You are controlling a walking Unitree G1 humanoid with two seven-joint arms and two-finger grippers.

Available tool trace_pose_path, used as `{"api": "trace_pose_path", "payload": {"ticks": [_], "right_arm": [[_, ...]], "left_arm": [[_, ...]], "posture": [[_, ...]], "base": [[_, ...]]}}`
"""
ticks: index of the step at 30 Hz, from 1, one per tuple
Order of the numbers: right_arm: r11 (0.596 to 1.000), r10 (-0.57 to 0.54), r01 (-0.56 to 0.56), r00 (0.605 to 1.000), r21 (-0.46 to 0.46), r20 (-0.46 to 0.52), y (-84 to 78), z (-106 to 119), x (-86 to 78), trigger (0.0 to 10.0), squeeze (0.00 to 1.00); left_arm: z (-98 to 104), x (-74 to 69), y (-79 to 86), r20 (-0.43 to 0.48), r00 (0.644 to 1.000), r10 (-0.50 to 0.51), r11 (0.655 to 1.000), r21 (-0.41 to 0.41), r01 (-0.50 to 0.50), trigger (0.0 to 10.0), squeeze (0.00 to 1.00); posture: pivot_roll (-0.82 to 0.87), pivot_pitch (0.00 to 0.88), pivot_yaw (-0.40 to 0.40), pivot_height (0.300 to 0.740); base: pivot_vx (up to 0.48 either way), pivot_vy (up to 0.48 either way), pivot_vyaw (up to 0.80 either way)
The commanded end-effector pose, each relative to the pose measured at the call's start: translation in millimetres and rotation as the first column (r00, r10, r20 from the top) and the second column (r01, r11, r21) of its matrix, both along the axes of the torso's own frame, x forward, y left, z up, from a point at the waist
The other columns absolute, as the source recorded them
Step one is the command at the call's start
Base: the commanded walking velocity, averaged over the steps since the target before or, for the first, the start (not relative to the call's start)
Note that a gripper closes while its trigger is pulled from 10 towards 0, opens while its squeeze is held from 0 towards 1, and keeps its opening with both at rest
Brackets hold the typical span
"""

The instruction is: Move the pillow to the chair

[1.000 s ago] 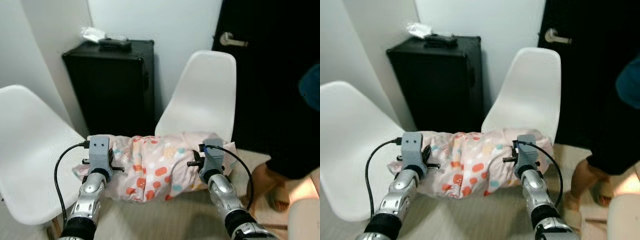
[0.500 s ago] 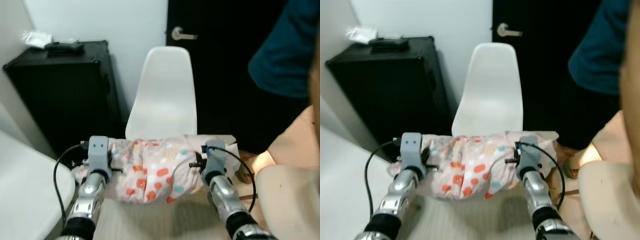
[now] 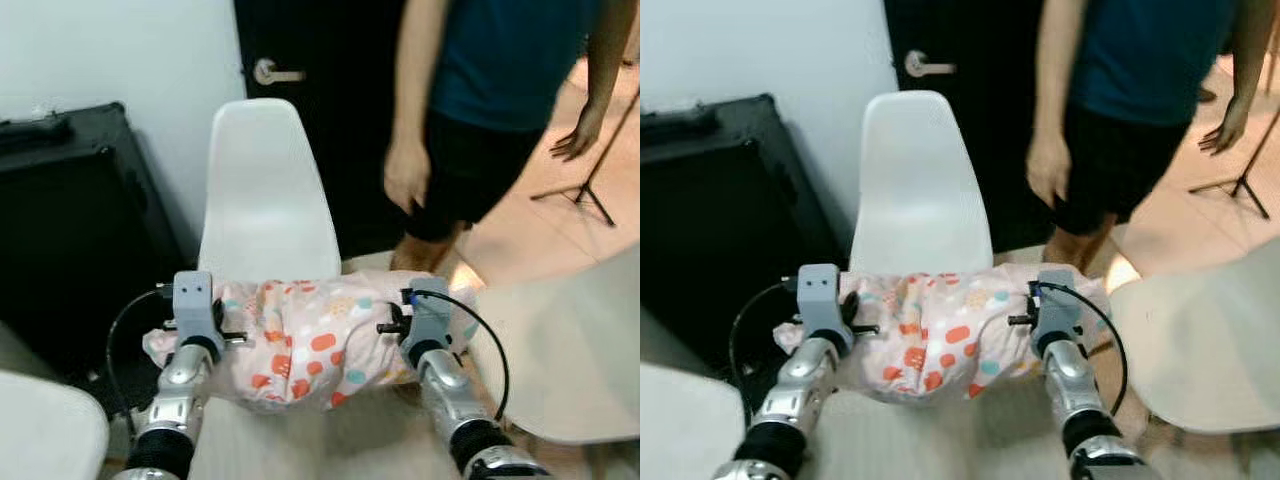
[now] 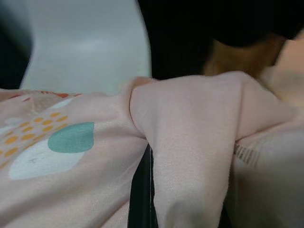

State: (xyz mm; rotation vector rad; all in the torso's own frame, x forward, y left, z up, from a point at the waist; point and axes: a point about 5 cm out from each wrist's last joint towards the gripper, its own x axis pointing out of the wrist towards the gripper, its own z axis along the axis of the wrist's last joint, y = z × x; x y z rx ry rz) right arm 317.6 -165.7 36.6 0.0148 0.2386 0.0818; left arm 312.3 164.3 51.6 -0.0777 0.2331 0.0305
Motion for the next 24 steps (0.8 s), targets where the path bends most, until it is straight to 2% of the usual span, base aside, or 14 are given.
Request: {"api": "trace_pose_path", "payload": {"ticks": [1,4,6,7,13,16,18,21,24], "right_arm": [[1.000,0.024,-0.025,0.999,0.016,0.035,3.9,6.5,3.3,10.0,0.00],[0.999,0.022,-0.023,0.999,0.042,0.030,2.7,5.0,1.6,10.0,0.00],[0.999,0.022,-0.023,0.999,0.042,0.030,2.7,5.0,1.6,10.0,0.00],[0.999,0.033,-0.033,0.999,0.012,0.028,3.6,3.7,0.3,10.0,0.00],[0.999,0.028,-0.028,0.999,0.018,0.040,5.3,3.5,-0.8,10.0,0.00],[0.999,0.050,-0.051,0.998,0.007,0.046,8.8,3.9,-0.7,10.0,0.00],[0.999,0.050,-0.051,0.998,0.005,0.044,9.3,3.7,-0.6,10.0,0.00],[0.997,0.070,-0.069,0.996,-0.018,0.059,10.1,7.3,1.8,10.0,0.00],[0.998,0.059,-0.059,0.996,-0.004,0.059,8.5,8.0,2.5,10.0,0.00]], "left_arm": [[6.8,3.6,-5.4,0.036,0.999,-0.009,1.000,-0.014,0.009,10.0,0.00],[6.6,3.5,-5.4,0.044,0.999,-0.020,1.000,0.024,0.019,10.0,0.00],[6.6,3.5,-5.4,0.044,0.999,-0.020,1.000,0.024,0.019,10.0,0.00],[11.1,4.8,-1.6,0.066,0.998,0.021,1.000,0.002,-0.021,10.0,0.00],[13.9,5.7,-3.7,0.088,0.996,0.007,1.000,0.009,-0.008,10.0,0.00],[16.1,5.9,-9.0,0.107,0.994,-0.033,0.999,0.010,0.032,10.0,0.00],[15.5,5.9,-8.4,0.101,0.994,-0.031,0.999,0.017,0.029,10.0,0.00],[16.6,6.9,-8.8,0.101,0.995,-0.027,1.000,-0.013,0.029,10.0,0.00],[14.8,7.0,-11.4,0.096,0.994,-0.044,0.999,0.000,0.045,10.0,0.00]], "posture": [[-0.10,0.000,0.067,0.740],[-0.10,0.000,0.073,0.740],[-0.10,0.000,0.073,0.740],[-0.10,0.000,0.077,0.740],[-0.09,0.000,0.075,0.740],[-0.09,0.000,0.076,0.740],[-0.09,0.000,0.085,0.740],[-0.10,0.000,0.089,0.740],[-0.10,0.000,0.085,0.740]], "base": [[0.000,0.000,-0.80],[0.000,0.000,0.00],[0.000,0.000,0.00],[0.000,0.000,0.00],[0.000,0.000,0.00],[0.279,0.000,0.00],[0.298,0.000,0.00],[0.333,0.000,0.00],[0.341,0.000,0.00]]}}
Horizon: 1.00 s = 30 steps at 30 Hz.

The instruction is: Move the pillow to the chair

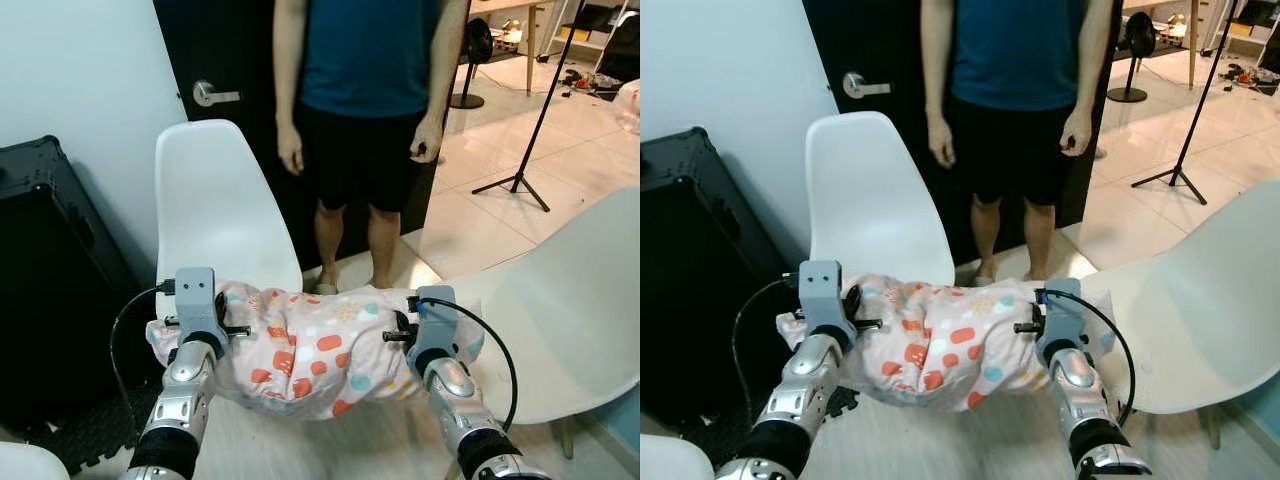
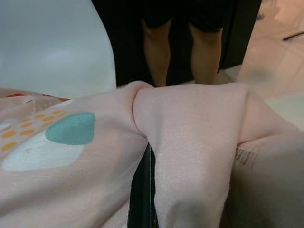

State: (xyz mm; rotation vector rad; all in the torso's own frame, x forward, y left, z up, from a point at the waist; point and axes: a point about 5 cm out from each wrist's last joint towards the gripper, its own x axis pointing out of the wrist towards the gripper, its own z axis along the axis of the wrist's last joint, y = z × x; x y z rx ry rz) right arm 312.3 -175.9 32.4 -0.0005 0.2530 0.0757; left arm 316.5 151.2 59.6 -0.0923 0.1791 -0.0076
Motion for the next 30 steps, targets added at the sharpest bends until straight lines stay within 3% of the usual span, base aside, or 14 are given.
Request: {"api": "trace_pose_path", "payload": {"ticks": [1,30], "right_arm": [[0.998,0.062,-0.062,0.996,0.012,0.069,18.6,11.6,7.4,10.0,0.00],[0.998,0.053,-0.057,0.992,0.027,0.111,24.7,16.5,9.7,10.0,0.00]], "left_arm": [[6.4,2.3,2.9,0.038,0.999,0.000,1.000,0.015,0.000,10.0,0.00],[7.7,1.2,8.3,0.043,0.999,-0.026,0.998,0.051,0.024,10.0,0.00]], "posture": [[-0.10,0.000,0.091,0.740],[-0.07,0.000,0.091,0.740]], "base": [[0.349,0.000,0.00],[0.354,0.000,0.00]]}}
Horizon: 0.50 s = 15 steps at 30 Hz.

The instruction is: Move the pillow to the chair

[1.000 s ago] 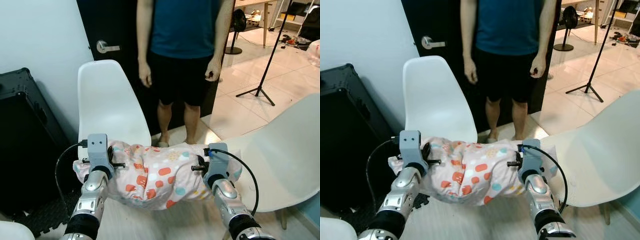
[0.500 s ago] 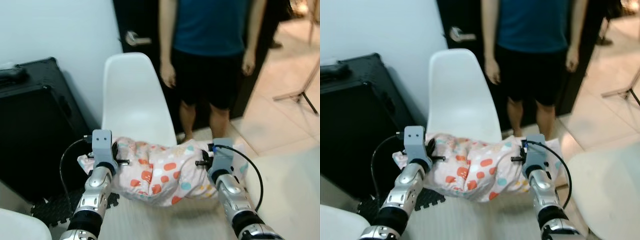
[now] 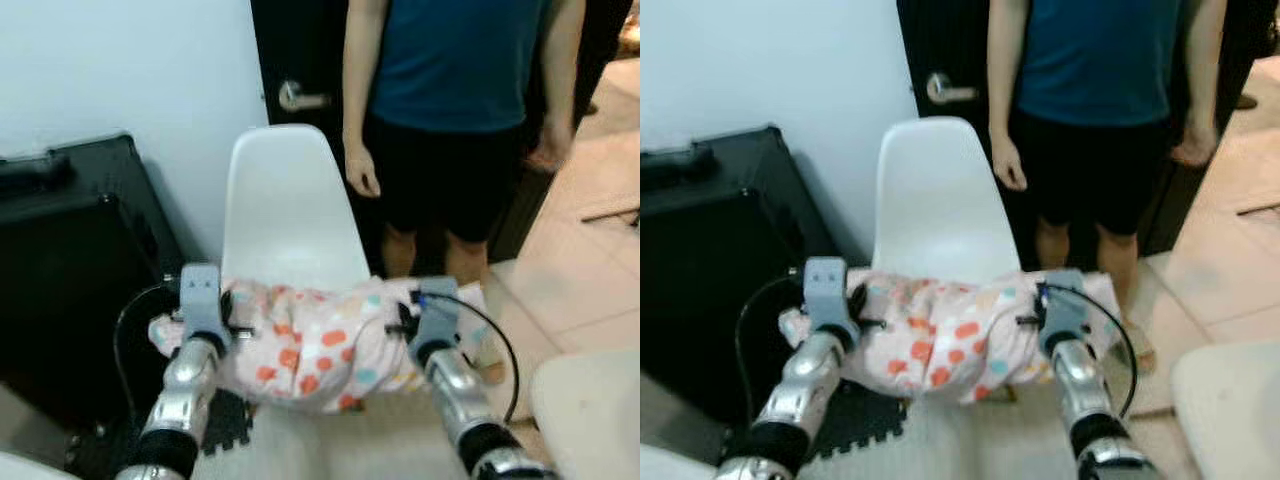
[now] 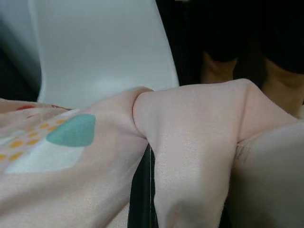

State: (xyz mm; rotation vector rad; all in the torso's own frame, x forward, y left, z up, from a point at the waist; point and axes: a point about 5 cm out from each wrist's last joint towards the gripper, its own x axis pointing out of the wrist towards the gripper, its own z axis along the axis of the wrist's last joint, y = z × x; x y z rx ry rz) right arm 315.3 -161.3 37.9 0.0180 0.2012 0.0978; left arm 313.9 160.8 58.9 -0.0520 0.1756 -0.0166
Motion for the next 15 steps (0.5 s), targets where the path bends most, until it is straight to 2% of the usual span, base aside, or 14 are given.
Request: {"api": "trace_pose_path", "payload": {"ticks": [1,3,6,15], "right_arm": [[0.999,0.033,-0.034,0.998,0.009,0.060,10.4,10.8,6.8,10.0,0.00],[0.999,0.039,-0.039,0.997,0.001,0.061,13.1,12.3,8.5,10.0,0.00],[0.999,0.039,-0.039,0.997,-0.002,0.062,13.6,12.9,9.2,10.0,0.00],[1.000,0.030,-0.030,0.998,-0.001,0.053,13.1,11.6,8.7,10.0,0.00]], "left_arm": [[8.0,3.7,-1.0,0.038,0.999,-0.016,1.000,0.018,0.015,10.0,0.00],[9.5,4.1,2.3,0.036,0.999,0.005,1.000,-0.026,-0.004,10.0,0.00],[9.9,4.3,2.9,0.035,0.999,0.010,0.999,-0.041,-0.008,10.0,0.00],[13.2,8.6,5.3,0.042,0.999,-0.002,1.000,-0.019,0.003,10.0,0.00]], "posture": [[-0.07,0.000,0.091,0.740],[-0.07,0.000,0.100,0.740],[-0.07,0.000,0.100,0.740],[-0.08,0.000,0.108,0.740]], "base": [[0.326,0.000,0.00],[0.326,0.000,0.00],[0.326,0.000,0.00],[0.339,0.000,0.00]]}}
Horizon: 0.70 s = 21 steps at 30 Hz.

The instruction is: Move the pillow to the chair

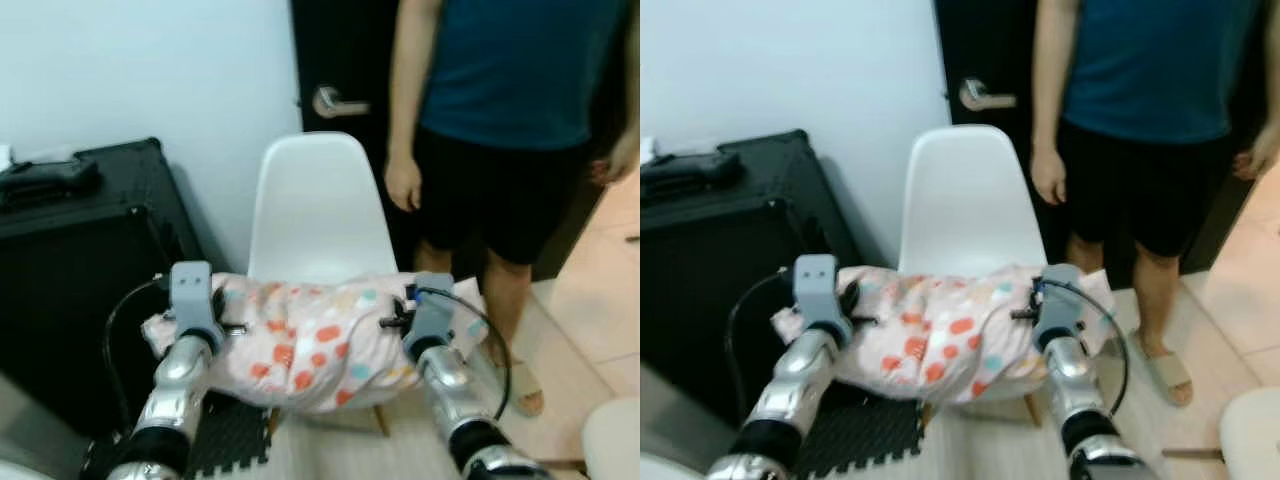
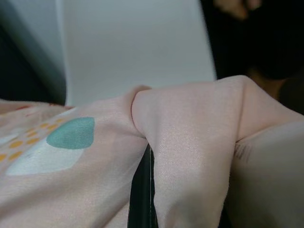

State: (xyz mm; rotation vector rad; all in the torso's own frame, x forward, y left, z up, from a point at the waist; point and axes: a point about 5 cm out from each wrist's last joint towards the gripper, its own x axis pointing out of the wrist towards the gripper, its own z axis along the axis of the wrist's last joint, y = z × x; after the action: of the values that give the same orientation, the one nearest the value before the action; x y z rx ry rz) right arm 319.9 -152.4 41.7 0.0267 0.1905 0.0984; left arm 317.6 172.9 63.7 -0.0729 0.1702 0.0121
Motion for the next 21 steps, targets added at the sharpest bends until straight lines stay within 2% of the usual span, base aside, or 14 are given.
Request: {"api": "trace_pose_path", "payload": {"ticks": [1,7,17,21], "right_arm": [[1.000,0.030,-0.029,0.999,-0.012,0.042,3.8,7.4,3.7,10.0,0.00],[1.000,-0.001,0.001,0.999,0.000,0.036,-0.7,5.9,2.8,10.0,0.00],[1.000,-0.004,0.004,1.000,-0.015,0.029,-3.0,5.0,2.5,10.0,0.00],[1.000,-0.008,0.008,1.000,-0.026,0.022,-5.4,4.3,2.5,10.0,0.00]], "left_arm": [[9.1,5.4,-7.2,0.039,0.999,-0.032,0.999,-0.004,0.032,10.0,0.00],[4.6,1.8,-8.6,0.023,0.999,-0.048,0.999,0.013,0.048,10.0,0.00],[6.2,4.6,-10.8,0.024,0.999,-0.047,0.999,0.012,0.047,10.0,0.00],[6.3,5.8,-15.4,0.019,0.998,-0.062,0.998,-0.003,0.062,10.0,0.00]], "posture": [[-0.08,0.000,0.108,0.740],[-0.08,0.000,0.108,0.740],[-0.09,0.000,0.117,0.740],[-0.08,0.000,0.121,0.740]], "base": [[0.345,0.000,0.00],[0.342,0.000,0.00],[0.332,0.000,0.00],[0.000,0.000,0.00]]}}
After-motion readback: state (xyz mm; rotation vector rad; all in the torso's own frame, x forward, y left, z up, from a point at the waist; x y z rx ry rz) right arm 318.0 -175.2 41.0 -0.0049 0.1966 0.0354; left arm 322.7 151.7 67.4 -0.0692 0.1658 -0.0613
